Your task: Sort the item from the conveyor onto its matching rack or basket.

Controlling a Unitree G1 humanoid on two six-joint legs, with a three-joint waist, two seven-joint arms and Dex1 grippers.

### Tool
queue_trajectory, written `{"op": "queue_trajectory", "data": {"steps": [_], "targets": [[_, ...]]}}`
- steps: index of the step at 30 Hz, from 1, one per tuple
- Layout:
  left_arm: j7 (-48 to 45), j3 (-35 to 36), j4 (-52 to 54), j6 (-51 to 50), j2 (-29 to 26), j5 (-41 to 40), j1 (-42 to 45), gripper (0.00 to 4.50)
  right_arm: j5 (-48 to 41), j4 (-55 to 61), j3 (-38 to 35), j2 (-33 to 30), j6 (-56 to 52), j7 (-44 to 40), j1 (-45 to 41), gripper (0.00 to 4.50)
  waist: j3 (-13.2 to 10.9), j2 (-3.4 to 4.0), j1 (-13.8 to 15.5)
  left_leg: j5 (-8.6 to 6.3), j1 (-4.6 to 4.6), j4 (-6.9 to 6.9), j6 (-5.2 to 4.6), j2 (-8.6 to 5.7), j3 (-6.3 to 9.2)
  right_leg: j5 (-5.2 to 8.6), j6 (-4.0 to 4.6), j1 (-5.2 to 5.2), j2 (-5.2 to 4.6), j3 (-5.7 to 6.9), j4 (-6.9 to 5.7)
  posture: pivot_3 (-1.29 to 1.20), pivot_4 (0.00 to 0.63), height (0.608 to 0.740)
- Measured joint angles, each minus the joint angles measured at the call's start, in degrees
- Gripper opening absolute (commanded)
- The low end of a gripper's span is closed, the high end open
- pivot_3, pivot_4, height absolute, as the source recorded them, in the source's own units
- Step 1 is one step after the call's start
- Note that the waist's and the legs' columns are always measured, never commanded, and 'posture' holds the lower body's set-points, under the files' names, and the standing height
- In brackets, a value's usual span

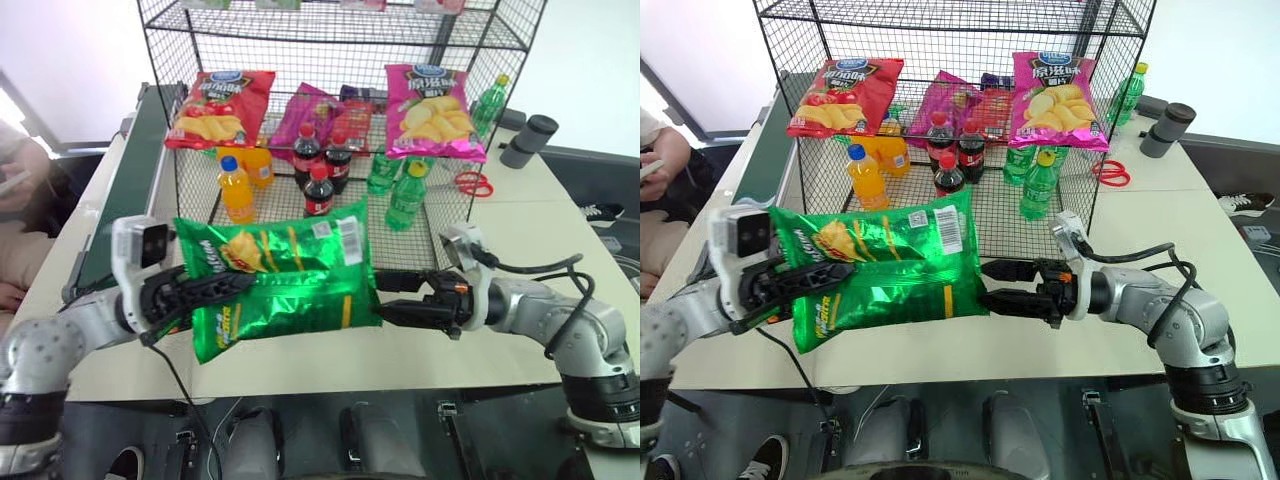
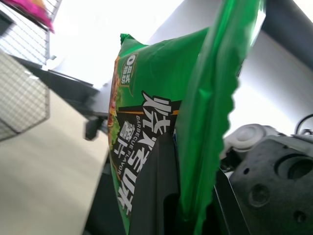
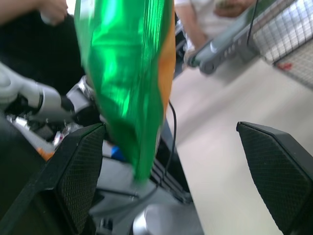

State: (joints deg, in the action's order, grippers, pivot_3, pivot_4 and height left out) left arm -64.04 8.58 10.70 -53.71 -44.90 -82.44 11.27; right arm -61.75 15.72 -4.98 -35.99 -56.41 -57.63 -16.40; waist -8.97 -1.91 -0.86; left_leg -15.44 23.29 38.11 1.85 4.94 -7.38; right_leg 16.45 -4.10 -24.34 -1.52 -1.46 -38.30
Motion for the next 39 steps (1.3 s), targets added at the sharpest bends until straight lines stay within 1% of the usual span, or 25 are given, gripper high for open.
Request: {"op": "queue_trajectory", "data": {"steps": [2,5,10,12,16,19,22,23,24,25,26,27,28,29,30,31,32,34,35,39], "targets": [[-1.1,-1.2,-1.2,-0.8,1.0,2.0,1.8,0.07,-2.8,0.0,-0.6,0.1,-2.3,1.4,0.1,4.5,0.0,0.0,0.1,0.0,0.01,0.0,0.0,-0.01,0.0,0.0,0.0,0.0,-0.02,0.0,0.01,0.0,0.15,0.74],[-1.9,-1.5,-3.3,-1.0,3.4,4.1,4.4,0.07,-6.0,1.8,-0.9,-1.3,-5.1,1.1,0.7,4.5,0.0,0.0,0.2,0.0,0.04,0.01,-0.01,-0.01,0.02,0.0,0.0,0.0,-0.02,0.01,0.03,0.0,0.15,0.74],[-1.6,-1.4,-3.5,-0.9,6.5,6.5,6.7,0.07,-7.3,3.5,-0.4,-1.6,-7.3,1.2,1.4,4.5,0.0,-0.02,0.1,0.0,0.04,0.01,-0.01,-0.01,0.05,0.0,0.0,0.01,-0.01,0.0,0.05,0.0,0.15,0.74],[-1.6,-1.1,-3.5,-1.0,6.8,7.0,7.1,0.07,-7.3,3.7,0.2,-1.3,-7.6,1.9,1.4,4.5,0.0,-0.01,0.0,0.0,0.04,0.01,-0.01,-0.01,0.06,0.0,0.0,0.01,0.01,0.0,0.04,0.0,0.15,0.74],[-1.6,-0.9,-3.3,-1.1,6.8,7.8,7.1,0.07,-7.4,3.7,0.9,1.6,-7.7,4.8,0.2,4.5,0.0,-0.01,0.0,0.0,0.05,0.01,-0.01,-0.01,0.07,0.0,-0.01,0.01,0.0,0.01,0.04,0.0,0.15,0.74],[-1.7,-0.7,-3.0,-1.0,6.7,9.0,6.9,0.07,-7.4,3.7,1.3,1.6,-7.9,5.0,0.0,4.5,0.0,-0.02,0.2,0.0,0.08,0.01,-0.01,-0.02,0.07,0.0,-0.01,0.01,-0.02,0.02,0.08,0.0,0.15,0.74],[-1.9,-0.6,-3.0,-1.0,6.7,9.9,6.9,0.0,-8.2,3.4,1.3,1.6,-8.4,5.3,-0.2,3.63,0.0,-0.02,0.2,0.0,0.08,0.01,-0.01,-0.02,0.07,0.0,-0.01,0.01,-0.03,0.02,0.09,0.0,0.15,0.74],[-2.0,-0.6,-3.0,-1.0,6.7,10.0,6.9,0.0,-8.2,3.2,1.3,1.6,-8.4,5.3,-0.2,3.22,0.0,-0.02,0.2,0.0,0.08,0.01,-0.01,-0.02,0.08,0.0,-0.01,0.01,-0.02,0.02,0.09,0.0,0.15,0.74],[-2.0,-0.6,-3.0,-0.9,6.8,10.5,6.8,0.0,-8.2,3.1,1.3,1.6,-8.7,5.3,-0.2,2.66,0.0,-0.02,0.1,0.0,0.08,0.01,-0.01,-0.02,0.08,0.0,-0.01,0.01,-0.02,0.02,0.09,0.0,0.15,0.74],[-2.1,-0.6,-3.0,-0.8,6.8,10.8,6.8,0.0,-8.2,3.1,1.3,1.5,-8.9,5.3,-0.2,2.22,0.0,-0.01,0.1,0.0,0.08,0.01,-0.01,-0.02,0.09,0.0,-0.01,0.01,-0.02,0.02,0.09,0.0,0.15,0.74],[-2.1,-0.6,-3.0,-0.6,6.9,11.3,6.7,0.0,-8.3,3.0,1.3,1.5,-9.1,5.3,-0.3,1.59,0.0,-0.02,0.1,0.0,0.08,0.01,-0.01,-0.02,0.09,0.0,-0.01,0.01,-0.02,0.02,0.09,0.0,0.15,0.74],[-2.1,-0.6,-3.0,-0.4,7.0,12.0,6.6,0.0,-8.3,3.0,1.4,1.5,-9.1,5.4,-0.4,1.19,0.0,-0.01,0.1,0.0,0.08,0.01,-0.01,-0.02,0.08,0.0,-0.01,0.01,-0.02,0.02,0.09,0.0,0.15,0.74],[-2.1,-0.6,-3.0,-0.3,7.3,12.4,6.6,0.0,-8.2,2.9,1.4,1.5,-9.0,5.4,-0.7,0.63,0.0,-0.01,0.1,0.0,0.08,0.01,-0.01,-0.02,0.08,0.0,-0.01,0.01,-0.02,0.02,0.09,0.0,0.15,0.74],[-2.2,-0.7,-2.9,-0.3,7.6,12.9,6.6,0.0,-8.1,2.9,1.5,1.6,-8.9,5.5,-1.0,0.23,0.0,-0.01,0.1,0.0,0.08,0.01,-0.01,-0.02,0.09,0.0,-0.01,0.01,-0.01,0.02,0.09,0.0,0.15,0.74],[-2.2,-0.7,-3.0,-0.1,7.9,13.2,6.6,0.0,-7.9,2.9,1.5,1.7,-8.6,5.5,-1.1,0.11,0.0,-0.02,0.1,0.0,0.08,0.01,-0.01,-0.02,0.09,0.0,-0.01,0.01,-0.01,0.02,0.09,0.0,0.15,0.74],[-2.1,-0.6,-3.1,0.2,8.0,13.4,6.6,0.0,-7.4,2.8,1.7,1.7,-8.2,5.4,-1.2,0.11,0.0,-0.02,0.1,0.0,0.08,0.01,-0.01,-0.02,0.1,0.0,-0.01,0.01,-0.01,0.02,0.09,0.0,0.15,0.74],[-1.8,-0.6,-3.3,0.4,8.0,14.0,6.7,0.26,-6.7,2.7,2.0,1.7,-7.7,5.4,-1.2,0.11,0.0,-0.01,0.1,0.0,0.08,0.01,-0.01,-0.02,0.09,0.0,-0.01,0.01,-0.01,0.02,0.09,0.0,0.15,0.74],[-0.5,0.0,-4.8,0.8,8.8,14.7,6.8,0.95,-5.6,2.4,2.2,1.7,-6.8,5.3,-1.2,0.11,0.0,-0.02,0.1,0.0,0.08,0.01,-0.01,-0.02,0.09,0.0,-0.01,0.01,-0.02,0.02,0.09,0.0,0.15,0.74],[-0.1,0.5,-5.5,1.0,9.0,14.9,6.8,1.39,-5.2,2.4,2.2,1.6,-6.5,5.2,-1.2,0.11,0.0,-0.02,0.1,0.0,0.08,0.01,-0.01,-0.02,0.09,0.0,-0.01,0.01,-0.02,0.02,0.09,0.0,0.15,0.74],[0.6,2.5,-6.6,1.7,9.0,15.7,6.9,3.44,-2.0,2.4,2.2,1.4,-3.8,4.7,-1.3,0.11,0.0,-0.02,0.1,0.0,0.09,0.0,-0.01,-0.02,0.09,0.0,-0.01,0.0,-0.02,0.03,0.1,0.0,0.15,0.74]]}}
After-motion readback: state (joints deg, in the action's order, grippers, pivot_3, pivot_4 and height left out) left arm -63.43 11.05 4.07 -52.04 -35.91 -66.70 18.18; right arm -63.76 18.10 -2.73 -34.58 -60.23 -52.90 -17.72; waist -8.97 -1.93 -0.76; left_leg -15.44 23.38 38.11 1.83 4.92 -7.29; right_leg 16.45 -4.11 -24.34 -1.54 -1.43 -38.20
